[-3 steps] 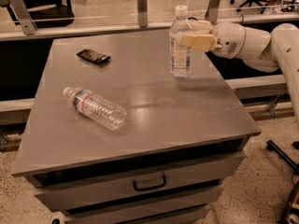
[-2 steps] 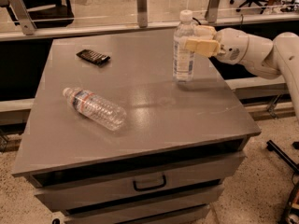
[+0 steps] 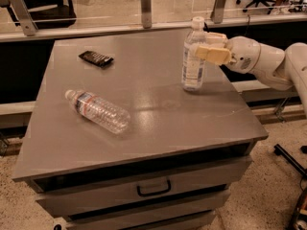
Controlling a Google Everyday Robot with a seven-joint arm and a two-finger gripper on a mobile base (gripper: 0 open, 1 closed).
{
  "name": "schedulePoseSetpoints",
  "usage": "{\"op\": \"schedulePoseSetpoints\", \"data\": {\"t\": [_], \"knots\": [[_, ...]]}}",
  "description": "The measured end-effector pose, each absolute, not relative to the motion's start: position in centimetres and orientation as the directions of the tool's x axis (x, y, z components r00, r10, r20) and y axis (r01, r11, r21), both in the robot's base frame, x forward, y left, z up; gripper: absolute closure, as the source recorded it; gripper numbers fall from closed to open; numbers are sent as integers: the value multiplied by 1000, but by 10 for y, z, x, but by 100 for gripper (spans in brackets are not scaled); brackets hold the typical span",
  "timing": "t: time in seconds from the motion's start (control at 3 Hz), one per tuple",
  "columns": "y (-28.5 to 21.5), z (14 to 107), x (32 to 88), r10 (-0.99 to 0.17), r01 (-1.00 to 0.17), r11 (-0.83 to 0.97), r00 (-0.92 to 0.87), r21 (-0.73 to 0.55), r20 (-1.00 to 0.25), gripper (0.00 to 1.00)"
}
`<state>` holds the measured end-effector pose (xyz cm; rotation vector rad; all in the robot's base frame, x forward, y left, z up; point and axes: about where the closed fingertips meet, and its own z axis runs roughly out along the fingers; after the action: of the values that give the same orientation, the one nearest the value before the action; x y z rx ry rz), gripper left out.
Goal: Place blue plastic bottle upright
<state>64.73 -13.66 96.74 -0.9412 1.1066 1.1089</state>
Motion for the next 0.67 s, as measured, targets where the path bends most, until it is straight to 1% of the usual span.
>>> {"op": "schedulePoseSetpoints", "data": {"t": [0.33, 0.67], "knots": [[-142, 963, 644, 198, -977, 213, 74, -30, -977, 9], [-146, 965, 641, 189, -977, 210, 71, -30, -979, 0]]}}
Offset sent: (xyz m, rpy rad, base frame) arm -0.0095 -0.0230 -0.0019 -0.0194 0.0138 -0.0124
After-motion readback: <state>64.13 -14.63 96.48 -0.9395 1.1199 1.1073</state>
